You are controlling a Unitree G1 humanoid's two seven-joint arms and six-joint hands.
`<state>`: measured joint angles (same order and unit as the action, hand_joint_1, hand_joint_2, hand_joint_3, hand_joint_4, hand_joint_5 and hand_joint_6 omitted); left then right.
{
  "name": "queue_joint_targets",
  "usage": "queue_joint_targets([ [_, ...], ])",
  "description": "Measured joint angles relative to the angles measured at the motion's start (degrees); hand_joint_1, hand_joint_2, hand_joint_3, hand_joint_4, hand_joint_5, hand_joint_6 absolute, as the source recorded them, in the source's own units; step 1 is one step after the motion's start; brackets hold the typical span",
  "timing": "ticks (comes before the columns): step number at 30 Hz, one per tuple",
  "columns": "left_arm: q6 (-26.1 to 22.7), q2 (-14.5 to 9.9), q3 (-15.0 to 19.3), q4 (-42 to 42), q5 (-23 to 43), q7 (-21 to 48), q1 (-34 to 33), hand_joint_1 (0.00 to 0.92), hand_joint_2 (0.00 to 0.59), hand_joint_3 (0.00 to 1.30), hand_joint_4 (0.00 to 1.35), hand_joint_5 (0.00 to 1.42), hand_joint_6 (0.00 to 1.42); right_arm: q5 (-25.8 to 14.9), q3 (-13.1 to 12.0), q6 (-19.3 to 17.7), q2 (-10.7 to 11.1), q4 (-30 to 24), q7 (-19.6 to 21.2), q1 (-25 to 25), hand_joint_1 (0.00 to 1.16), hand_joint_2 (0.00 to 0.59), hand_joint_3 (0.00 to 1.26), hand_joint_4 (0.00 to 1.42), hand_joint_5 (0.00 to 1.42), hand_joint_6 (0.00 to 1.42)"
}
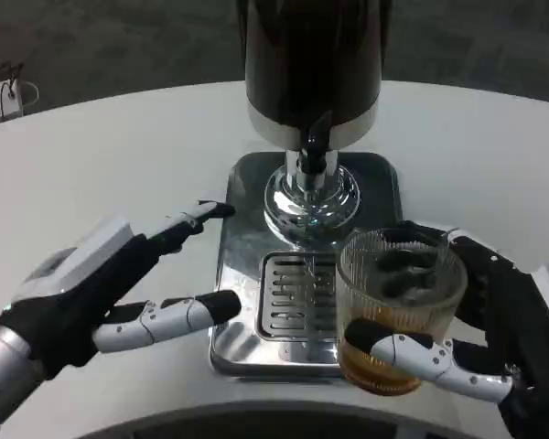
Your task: Grasp the cup under the faucet to collect the drink, then remove the cup.
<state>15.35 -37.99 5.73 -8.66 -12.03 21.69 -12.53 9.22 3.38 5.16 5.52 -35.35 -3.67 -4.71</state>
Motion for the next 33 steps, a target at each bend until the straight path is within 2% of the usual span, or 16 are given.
queue_joint_targets([
  [8,0.51,-0.09,1.59,-8.76,0.03,0.19,8.09,0.0,0.077,0.08,0.0,0.02,0.16,-2.15,-2.41,1.89,2.15,-5.62,-2.33,-2.26,1.0,0.163,1.05,1.3,1.39,1.42],
  [20,-1.7,-0.13,2.67,-19.39,-0.4,1.67,14.78,0.0,0.072,0.0,0.0,0.0,0.01,-4.05,-3.94,3.29,4.41,-7.96,-4.9,-3.43,1.0,0.164,1.05,1.3,1.37,1.42],
  [33,-6.74,-1.29,2.45,-25.97,-5.0,6.06,17.14,0.0,0.069,0.0,0.0,0.0,0.0,-4.33,-4.89,4.13,5.64,-8.5,-6.24,-3.45,1.01,0.164,1.05,1.3,1.37,1.42],
])
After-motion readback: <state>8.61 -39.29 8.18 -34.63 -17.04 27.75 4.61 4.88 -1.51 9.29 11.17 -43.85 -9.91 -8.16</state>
